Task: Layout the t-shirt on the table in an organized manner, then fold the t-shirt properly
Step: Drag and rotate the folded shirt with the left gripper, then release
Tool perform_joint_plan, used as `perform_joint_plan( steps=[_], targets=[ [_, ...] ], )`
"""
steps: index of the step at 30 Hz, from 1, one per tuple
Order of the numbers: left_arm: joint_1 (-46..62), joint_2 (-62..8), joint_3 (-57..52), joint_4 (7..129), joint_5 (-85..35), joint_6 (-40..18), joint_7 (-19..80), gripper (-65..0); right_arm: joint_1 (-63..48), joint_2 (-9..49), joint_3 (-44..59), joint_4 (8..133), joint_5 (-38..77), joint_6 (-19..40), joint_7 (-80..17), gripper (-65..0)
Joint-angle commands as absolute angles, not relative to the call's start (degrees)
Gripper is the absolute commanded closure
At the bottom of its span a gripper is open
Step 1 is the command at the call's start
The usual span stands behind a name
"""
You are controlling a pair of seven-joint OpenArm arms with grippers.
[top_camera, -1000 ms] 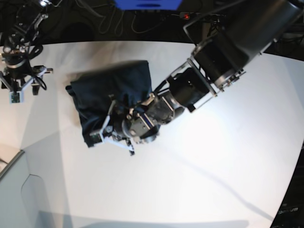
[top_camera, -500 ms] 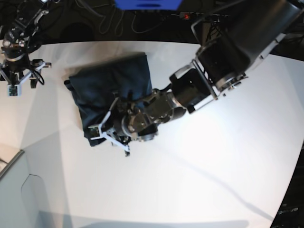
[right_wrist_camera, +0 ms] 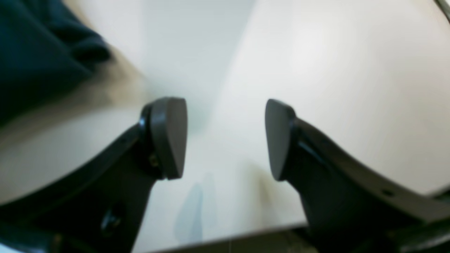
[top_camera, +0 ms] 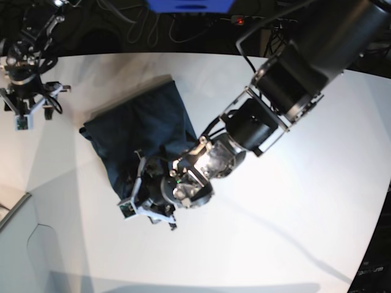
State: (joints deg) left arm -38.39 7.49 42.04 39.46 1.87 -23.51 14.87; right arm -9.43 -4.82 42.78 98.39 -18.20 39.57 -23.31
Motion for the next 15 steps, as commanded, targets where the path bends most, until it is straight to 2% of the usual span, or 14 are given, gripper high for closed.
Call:
perform_joint_plan(
  steps=[1,3,8,15],
  targets=[
    [-40.0,8.0,41.8,40.4,1.4,-23.2,13.8,-33.2,-9.0,-4.4,42.2,99.5,-17.7,40.0,-22.0,-35.1],
    [-39.9,7.1,41.8,40.4,1.4,-23.2,14.5,-33.2,-8.9,-4.4,40.6,99.4,-17.7,40.0,-22.0,-35.1],
    [-39.3,6.7,41.9,40.5,1.4,-23.2,25.5,-33.2,-8.7,-4.3,36.7,99.1,-17.7,40.0,-22.0,-35.2],
    [-39.2,3.6,41.4,40.5,0.9,-23.1,27.1,-33.2,-6.9,-4.0,32.2,98.9,-17.7,40.0,-22.0,-35.2]
  ],
)
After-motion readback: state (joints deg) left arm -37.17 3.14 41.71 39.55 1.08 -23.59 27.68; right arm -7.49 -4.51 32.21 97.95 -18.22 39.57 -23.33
